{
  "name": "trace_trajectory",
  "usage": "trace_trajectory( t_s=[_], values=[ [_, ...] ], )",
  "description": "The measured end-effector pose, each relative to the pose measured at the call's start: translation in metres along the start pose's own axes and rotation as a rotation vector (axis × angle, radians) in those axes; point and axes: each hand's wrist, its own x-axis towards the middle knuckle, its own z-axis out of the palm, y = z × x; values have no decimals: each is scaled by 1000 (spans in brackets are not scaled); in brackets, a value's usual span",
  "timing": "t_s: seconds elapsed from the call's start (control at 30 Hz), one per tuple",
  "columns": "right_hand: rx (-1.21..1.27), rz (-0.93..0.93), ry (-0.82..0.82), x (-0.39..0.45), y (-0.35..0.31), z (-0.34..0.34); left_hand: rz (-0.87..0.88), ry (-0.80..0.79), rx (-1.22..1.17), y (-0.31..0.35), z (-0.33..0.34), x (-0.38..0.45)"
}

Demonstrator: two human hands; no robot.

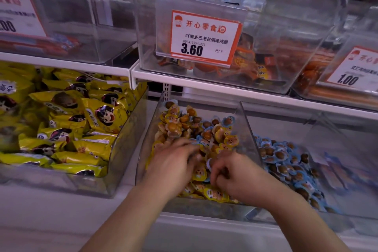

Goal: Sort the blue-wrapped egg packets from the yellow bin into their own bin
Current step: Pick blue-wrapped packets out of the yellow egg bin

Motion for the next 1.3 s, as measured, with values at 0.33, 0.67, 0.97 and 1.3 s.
trace_trajectory(
  t_s=[0.33,0.67,0.97,1.3],
  values=[
    [27,55,58,7,6,8,-61,59,-328,-12,1,3],
    [-133,-55,44,13,2,15,-148,287,-478,-10,-16,-2],
    [-296,-107,94,23,6,29,-217,390,-771,0,-26,-2],
    [1189,295,469,32,10,10,-352,450,-1011,6,-27,-1]
  ],
)
